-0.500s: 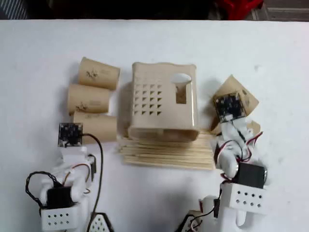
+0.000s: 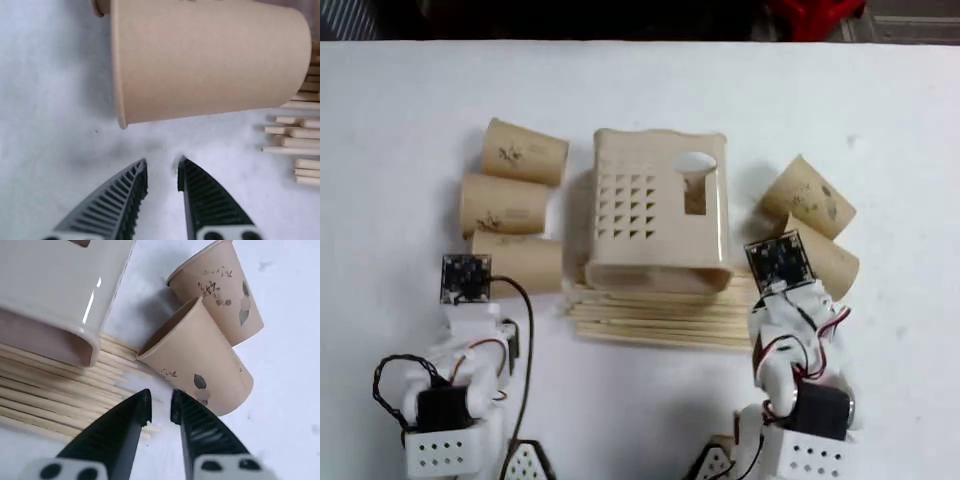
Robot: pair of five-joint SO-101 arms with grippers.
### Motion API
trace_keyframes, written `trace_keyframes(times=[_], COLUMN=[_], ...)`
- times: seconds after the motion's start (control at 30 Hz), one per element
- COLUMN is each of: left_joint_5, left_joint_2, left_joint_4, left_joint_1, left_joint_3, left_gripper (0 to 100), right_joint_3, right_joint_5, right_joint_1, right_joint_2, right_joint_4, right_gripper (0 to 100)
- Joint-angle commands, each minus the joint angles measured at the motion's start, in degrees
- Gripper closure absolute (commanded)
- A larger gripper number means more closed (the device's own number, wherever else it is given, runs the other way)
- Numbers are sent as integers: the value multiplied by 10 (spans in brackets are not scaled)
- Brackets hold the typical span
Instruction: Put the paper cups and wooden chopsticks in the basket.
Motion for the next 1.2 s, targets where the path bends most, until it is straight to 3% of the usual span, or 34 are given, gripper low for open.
trace_keyframes(times=[0.0,0.17,0.4,0.53,0.73,1.17], left_joint_5=[2,2,2,2,2,2], left_joint_2=[-4,-4,-4,-4,-4,-4], left_joint_4=[3,3,3,3,3,3], left_joint_1=[-4,-4,-4,-4,-4,-4], left_joint_3=[0,0,0,0,0,0], left_gripper=[883,883,883,883,883,883], right_joint_3=[-90,-240,-396,-507,-730,-1067], right_joint_5=[5,1,-93,-93,-88,-92], right_joint_1=[-13,-59,-106,-138,-173,-205], right_joint_2=[46,226,502,634,829,1108], right_joint_4=[4,31,26,20,73,182], right_gripper=[882,886,885,875,763,762])
